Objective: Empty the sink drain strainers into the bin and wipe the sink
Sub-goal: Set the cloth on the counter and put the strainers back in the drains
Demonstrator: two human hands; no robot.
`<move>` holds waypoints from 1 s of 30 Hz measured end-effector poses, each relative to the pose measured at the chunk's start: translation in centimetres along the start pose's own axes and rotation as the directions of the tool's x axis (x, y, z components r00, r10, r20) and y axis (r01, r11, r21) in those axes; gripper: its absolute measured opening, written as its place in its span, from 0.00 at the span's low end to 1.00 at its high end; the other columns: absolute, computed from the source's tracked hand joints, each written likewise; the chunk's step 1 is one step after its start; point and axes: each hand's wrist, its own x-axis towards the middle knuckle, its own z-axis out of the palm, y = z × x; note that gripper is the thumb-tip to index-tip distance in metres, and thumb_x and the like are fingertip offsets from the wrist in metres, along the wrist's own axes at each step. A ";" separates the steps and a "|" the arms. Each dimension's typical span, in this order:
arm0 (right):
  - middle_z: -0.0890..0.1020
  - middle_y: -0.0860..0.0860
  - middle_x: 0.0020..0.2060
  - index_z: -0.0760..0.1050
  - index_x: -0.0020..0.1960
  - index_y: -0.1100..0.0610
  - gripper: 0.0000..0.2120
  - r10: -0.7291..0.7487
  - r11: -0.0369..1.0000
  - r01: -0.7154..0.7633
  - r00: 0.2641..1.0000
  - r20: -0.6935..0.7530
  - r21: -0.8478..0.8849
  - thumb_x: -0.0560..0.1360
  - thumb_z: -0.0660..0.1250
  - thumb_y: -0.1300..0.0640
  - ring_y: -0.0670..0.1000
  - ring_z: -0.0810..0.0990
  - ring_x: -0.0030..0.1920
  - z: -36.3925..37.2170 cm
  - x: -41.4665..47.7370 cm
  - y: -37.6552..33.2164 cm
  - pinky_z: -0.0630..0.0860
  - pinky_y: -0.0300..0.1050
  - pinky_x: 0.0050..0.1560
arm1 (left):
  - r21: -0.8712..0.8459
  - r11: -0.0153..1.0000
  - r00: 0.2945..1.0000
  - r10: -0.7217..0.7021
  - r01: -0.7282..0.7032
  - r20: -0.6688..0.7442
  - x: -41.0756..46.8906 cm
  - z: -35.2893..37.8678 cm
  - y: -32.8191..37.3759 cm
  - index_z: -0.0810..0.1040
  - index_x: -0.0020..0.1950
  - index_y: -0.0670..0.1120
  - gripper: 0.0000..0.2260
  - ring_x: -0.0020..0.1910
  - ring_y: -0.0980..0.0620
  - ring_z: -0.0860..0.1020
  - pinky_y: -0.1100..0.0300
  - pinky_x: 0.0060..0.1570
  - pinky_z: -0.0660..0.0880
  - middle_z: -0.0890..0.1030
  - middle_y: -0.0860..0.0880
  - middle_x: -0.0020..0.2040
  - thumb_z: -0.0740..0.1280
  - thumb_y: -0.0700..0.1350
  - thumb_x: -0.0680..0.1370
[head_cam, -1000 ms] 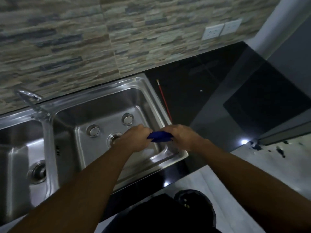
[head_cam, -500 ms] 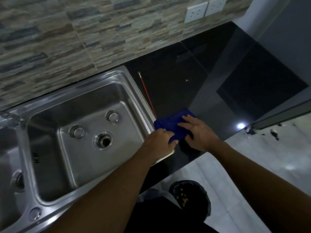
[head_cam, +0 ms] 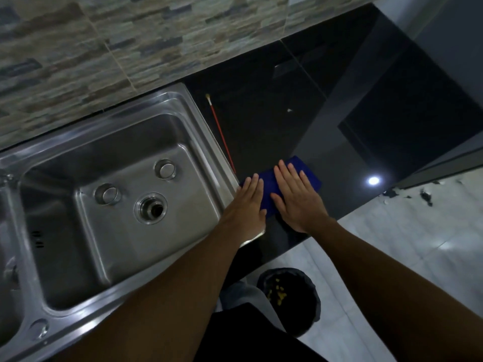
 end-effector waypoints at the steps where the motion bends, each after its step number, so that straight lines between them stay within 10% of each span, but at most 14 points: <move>1: 0.43 0.51 0.81 0.41 0.82 0.53 0.32 0.006 1.000 -0.006 1.000 0.002 -0.004 0.84 0.43 0.39 0.51 0.40 0.81 0.0 -0.1 0.2 0.37 0.50 0.78 | -0.029 1.000 1.000 -0.008 0.008 0.005 0.2 0.0 0.3 0.40 0.82 0.41 0.35 0.82 0.47 0.39 0.50 0.81 0.42 0.39 0.44 0.83 0.59 0.47 0.83; 15: 0.42 0.53 0.81 0.41 0.82 0.57 0.32 -0.045 0.998 0.047 0.998 -0.047 0.049 0.84 0.47 0.45 0.52 0.41 0.81 -0.4 -0.3 -5.6 0.39 0.53 0.80 | -0.040 0.998 0.991 -0.043 0.038 -0.129 -3.9 -1.4 -4.6 0.45 0.83 0.43 0.31 0.83 0.50 0.43 0.52 0.82 0.45 0.44 0.46 0.84 0.55 0.47 0.83; 30: 0.44 0.59 0.81 0.41 0.81 0.62 0.36 -0.281 0.960 0.280 0.953 0.116 0.030 0.81 0.55 0.53 0.57 0.42 0.82 3.5 8.6 -25.0 0.42 0.53 0.81 | -0.103 0.843 0.802 -0.535 0.528 -0.265 -19.8 -5.7 -27.5 0.49 0.82 0.41 0.30 0.83 0.45 0.49 0.52 0.81 0.45 0.50 0.42 0.83 0.56 0.47 0.84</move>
